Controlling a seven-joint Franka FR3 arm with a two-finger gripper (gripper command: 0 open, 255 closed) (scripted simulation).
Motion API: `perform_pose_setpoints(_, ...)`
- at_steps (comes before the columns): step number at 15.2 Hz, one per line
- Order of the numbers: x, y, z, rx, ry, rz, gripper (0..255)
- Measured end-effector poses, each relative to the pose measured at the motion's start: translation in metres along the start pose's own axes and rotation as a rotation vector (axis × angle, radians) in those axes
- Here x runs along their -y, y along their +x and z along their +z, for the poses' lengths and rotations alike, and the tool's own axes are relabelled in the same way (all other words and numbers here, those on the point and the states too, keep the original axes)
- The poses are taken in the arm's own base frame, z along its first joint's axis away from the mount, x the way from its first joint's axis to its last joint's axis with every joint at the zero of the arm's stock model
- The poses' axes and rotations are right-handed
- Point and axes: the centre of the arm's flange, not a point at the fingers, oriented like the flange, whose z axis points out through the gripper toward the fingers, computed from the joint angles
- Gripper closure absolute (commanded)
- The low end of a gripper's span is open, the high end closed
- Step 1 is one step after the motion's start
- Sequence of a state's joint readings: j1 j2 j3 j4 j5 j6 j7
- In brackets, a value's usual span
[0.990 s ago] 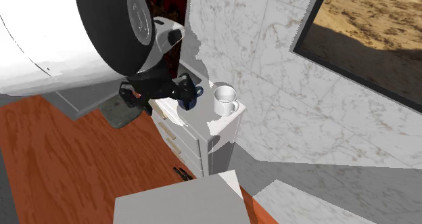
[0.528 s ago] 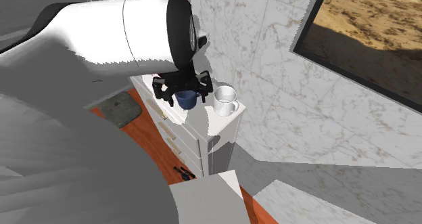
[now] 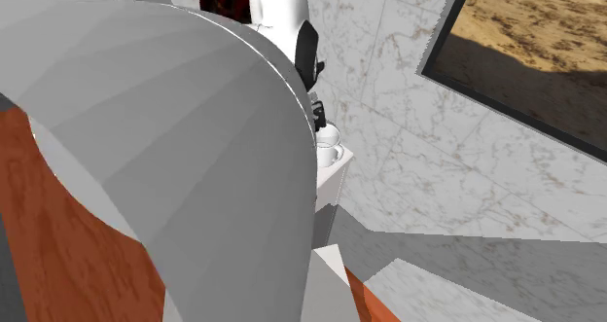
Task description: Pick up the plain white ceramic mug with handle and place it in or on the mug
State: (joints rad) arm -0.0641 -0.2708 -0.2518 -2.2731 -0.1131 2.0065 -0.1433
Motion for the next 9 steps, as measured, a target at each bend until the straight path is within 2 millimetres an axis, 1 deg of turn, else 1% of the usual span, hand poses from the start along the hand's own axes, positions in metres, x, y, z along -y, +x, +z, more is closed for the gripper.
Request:
perform_pose_setpoints(2,-0.01,0.015,0.019,0.005,0.009,-0.001,0)
perform_pose_setpoints(4,-0.025,0.036,0.036,0.01,0.017,-0.002,0)
perform_pose_setpoints(6,-0.034,0.054,0.053,0.015,0.025,-0.003,0)
perform_pose_setpoints(8,-0.045,0.068,0.069,0.019,0.032,-0.004,0)
perform_pose_setpoints(9,-0.047,0.07,0.075,0.021,0.034,-0.004,0)
